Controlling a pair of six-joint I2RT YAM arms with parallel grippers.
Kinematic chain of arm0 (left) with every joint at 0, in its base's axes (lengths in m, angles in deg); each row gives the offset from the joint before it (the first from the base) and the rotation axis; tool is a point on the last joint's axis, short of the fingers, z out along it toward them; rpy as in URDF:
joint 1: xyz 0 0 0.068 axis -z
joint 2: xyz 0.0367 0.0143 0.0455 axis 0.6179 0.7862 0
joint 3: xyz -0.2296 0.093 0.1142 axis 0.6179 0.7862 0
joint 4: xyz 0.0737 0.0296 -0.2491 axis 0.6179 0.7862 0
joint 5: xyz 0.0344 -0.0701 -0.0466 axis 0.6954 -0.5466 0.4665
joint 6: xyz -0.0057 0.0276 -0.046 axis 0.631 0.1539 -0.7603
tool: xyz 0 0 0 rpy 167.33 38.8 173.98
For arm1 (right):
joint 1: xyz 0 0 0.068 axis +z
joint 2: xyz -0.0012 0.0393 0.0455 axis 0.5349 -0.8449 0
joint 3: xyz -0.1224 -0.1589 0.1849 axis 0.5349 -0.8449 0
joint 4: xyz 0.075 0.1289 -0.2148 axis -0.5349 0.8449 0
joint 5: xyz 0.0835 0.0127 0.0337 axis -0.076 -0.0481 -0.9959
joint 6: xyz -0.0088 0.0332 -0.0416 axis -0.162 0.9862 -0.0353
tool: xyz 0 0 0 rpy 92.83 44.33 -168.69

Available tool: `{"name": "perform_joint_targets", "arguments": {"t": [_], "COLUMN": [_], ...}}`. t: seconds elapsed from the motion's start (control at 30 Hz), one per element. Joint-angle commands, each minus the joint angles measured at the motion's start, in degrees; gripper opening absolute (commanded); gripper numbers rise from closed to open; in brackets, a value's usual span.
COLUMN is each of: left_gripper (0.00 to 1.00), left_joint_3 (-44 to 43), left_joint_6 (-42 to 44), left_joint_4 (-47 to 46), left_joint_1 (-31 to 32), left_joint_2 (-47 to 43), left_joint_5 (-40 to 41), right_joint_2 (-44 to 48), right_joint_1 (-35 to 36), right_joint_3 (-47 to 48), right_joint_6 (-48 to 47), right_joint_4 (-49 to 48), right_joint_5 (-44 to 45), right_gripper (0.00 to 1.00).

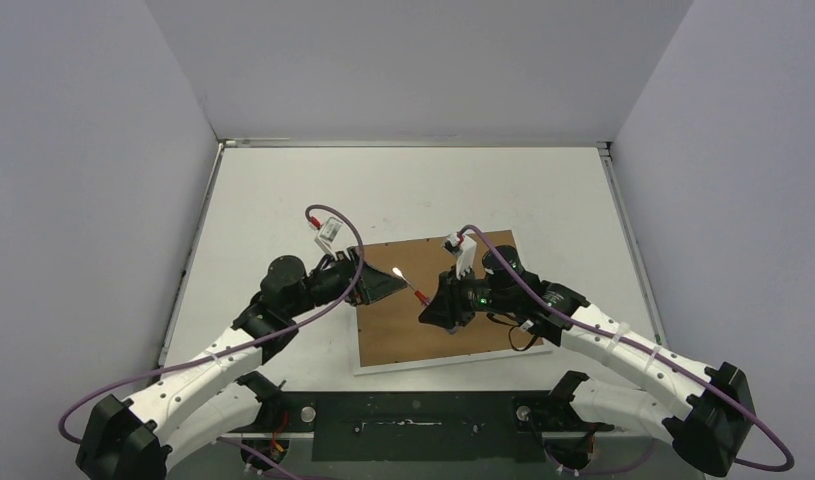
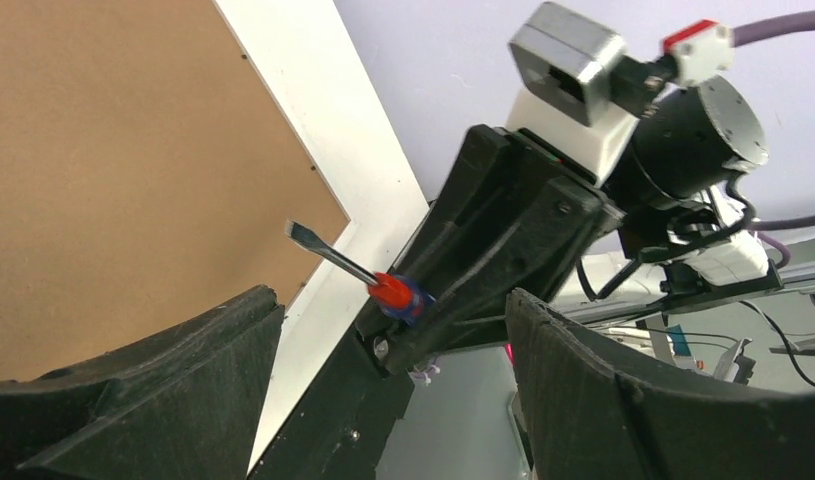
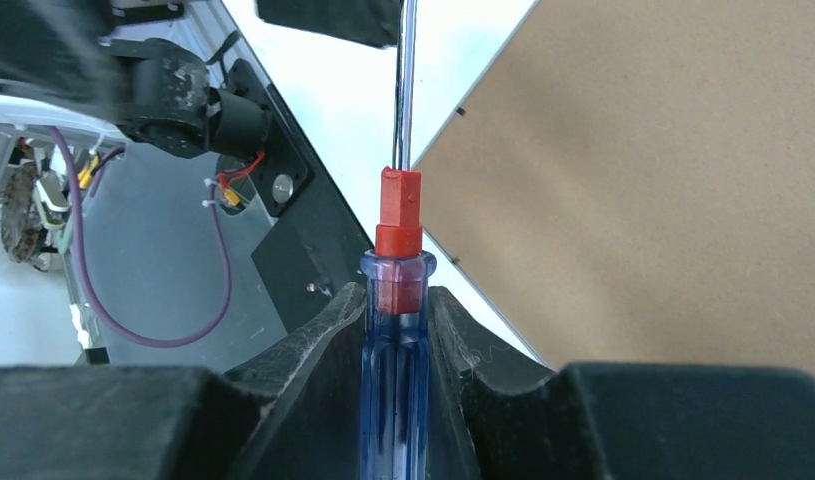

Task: Take the photo out of the frame
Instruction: Adjust the screwdriver.

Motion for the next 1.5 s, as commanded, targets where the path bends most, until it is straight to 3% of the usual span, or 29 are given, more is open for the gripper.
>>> {"name": "perform_joint_targets", "arguments": {"t": [0.0,0.13,0.4,0.47,0.53,0.57,0.63,0.7,0.8,0.87,1.0,1.13,1.27,1.47], "left_gripper": [0.77,0.69,0.38,0.27,0.05,0.0,0.0,0.0,0.0,0.0,0.0,0.0,0.0,0.0], "left_joint_3": [2.34,3.84,6.71,6.72,7.53,7.89,8.74,9.31,10.59,12.19,14.46,14.54,15.86,17.03], "left_joint_6": [-4.15,-6.69,-10.34,-10.64,-11.28,-11.6,-11.96,-11.94,-10.91,-10.21,-8.39,-6.74,-7.25,-6.55], "left_joint_4": [-11.03,-20.17,-29.06,-29.21,-30.49,-31.41,-32.63,-33.81,-37.22,-41.32,-49.8,-55.76,-61.67,-59.16], "left_joint_1": [0.53,1.39,2.44,2.77,3.1,3.12,3.21,3.27,3.73,4.65,7.34,10.02,12.0,13.32], "left_joint_2": [3.83,7.48,8.54,8.71,8.61,8.48,7.91,7.19,5.7,4.89,4.75,6.97,9.1,6.34], "left_joint_5": [0.45,1.46,4.23,3.97,4.18,4.37,5.56,7.25,11.75,16.33,24.91,29.48,33.05,36.59], "right_joint_2": [-0.25,-1.58,-3.11,-3.55,-3.54,-3.41,-3.01,-1.74,2.19,5.28,7.6,4.27,0.17,-1.5], "right_joint_1": [1.38,2.68,2.78,2.81,2.78,2.78,2.72,2.71,2.76,2.75,2.87,4.44,5.99,7.27], "right_joint_3": [1.94,1.99,0.01,-0.5,-1.17,-1.53,-2.19,-3.79,-7.9,-12.59,-21.62,-24.77,-25.52,-22.4], "right_joint_6": [1.98,1.92,3.46,3.77,4.18,4.51,5.26,6.97,11.68,18.15,29.39,33.03,33.33,30.49], "right_joint_4": [-8.11,-9.82,-13.47,-14.73,-15.5,-16.86,-17.89,-19.85,-25.94,-33.48,-53.23,-68.12,-78.44,-78.2], "right_joint_5": [-3.32,-4.31,-3.8,-4.03,-3.76,-3.24,-1.44,0.39,6.34,11.24,18.47,21.22,23.77,23.44], "right_gripper": [0.0,0.0,0.0,0.0,0.0,0.0,0.13,0.19,0.67,0.86,0.99,1.0,0.9,0.71]}}
